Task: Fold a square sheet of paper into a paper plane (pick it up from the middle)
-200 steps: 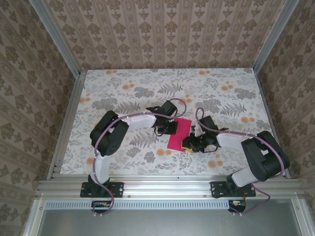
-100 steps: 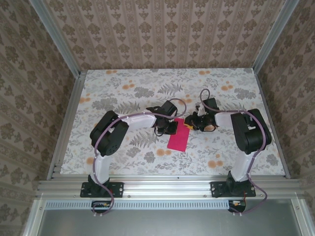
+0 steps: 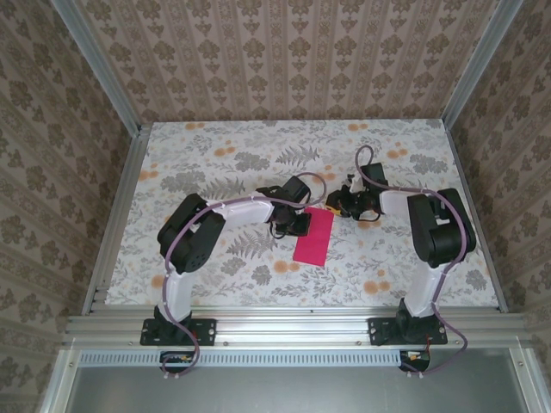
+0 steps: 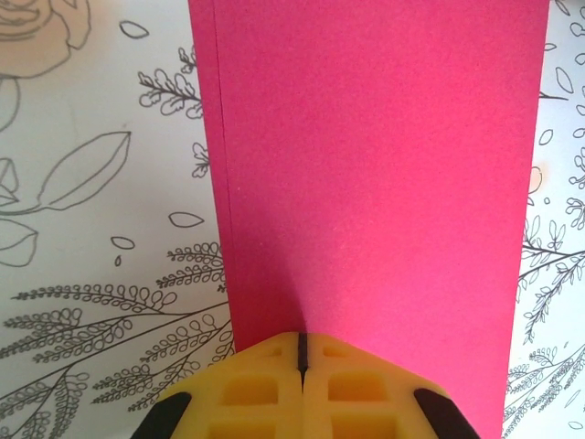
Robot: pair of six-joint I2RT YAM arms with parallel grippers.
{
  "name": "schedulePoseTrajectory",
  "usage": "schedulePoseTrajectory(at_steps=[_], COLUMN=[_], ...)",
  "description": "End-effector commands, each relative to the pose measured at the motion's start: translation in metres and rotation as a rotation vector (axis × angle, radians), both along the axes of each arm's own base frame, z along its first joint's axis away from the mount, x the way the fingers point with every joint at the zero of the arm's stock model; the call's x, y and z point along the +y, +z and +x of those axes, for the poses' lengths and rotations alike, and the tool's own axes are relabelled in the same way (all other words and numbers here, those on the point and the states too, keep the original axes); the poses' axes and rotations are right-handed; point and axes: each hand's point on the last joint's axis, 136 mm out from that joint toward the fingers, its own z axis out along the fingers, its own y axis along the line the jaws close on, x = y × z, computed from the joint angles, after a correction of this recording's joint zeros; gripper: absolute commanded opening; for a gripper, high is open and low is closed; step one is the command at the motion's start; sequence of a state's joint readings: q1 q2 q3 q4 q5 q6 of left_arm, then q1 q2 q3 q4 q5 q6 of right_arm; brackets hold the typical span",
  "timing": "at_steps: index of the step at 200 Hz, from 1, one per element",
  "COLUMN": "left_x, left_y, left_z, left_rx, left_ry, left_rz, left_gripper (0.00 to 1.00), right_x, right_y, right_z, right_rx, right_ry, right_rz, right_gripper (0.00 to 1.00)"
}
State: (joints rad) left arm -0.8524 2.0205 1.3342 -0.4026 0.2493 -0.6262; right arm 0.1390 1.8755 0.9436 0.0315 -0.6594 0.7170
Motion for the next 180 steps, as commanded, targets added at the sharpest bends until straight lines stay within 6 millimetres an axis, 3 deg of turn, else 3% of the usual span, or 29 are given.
schedulePoseTrajectory(at_steps=[1,28,55,88,141,167,180], left_x=[0.022,0.021,0.019,0.009,0.004,0.016,0.026], left_y=[-0.023,-0.021,-0.012,0.013,0.056,0.071,0.074], left_z=[-0.024,-0.024,-0.024,-0.02,-0.014,-0.006,-0.001], left_rx=[0.079,0.078,0.068,0.028,-0.044,-0.116,-0.136], left_ry=[-0.023,-0.024,-0.021,-0.007,0.029,0.08,0.113], left_rz=[0.121,0.119,0.1,0.045,-0.022,-0.02,-0.025], left_gripper=[0.0,0.0,0.0,0.0,0.04,0.2,0.23], right_x=[-0.002,-0.005,-0.001,-0.006,-0.034,-0.046,-0.043], right_y=[-0.029,-0.03,-0.006,0.022,0.038,0.042,0.046], right_z=[-0.009,-0.013,-0.011,-0.019,-0.059,-0.082,-0.091], right_rx=[0.067,0.073,0.027,-0.012,-0.011,-0.005,-0.006], right_ry=[0.002,0.015,0.05,0.068,0.073,0.087,0.089], right_rz=[-0.013,-0.024,-0.007,-0.047,-0.238,-0.346,-0.342], right_gripper=[0.22,0.22,0.25,0.3,0.44,0.47,0.49])
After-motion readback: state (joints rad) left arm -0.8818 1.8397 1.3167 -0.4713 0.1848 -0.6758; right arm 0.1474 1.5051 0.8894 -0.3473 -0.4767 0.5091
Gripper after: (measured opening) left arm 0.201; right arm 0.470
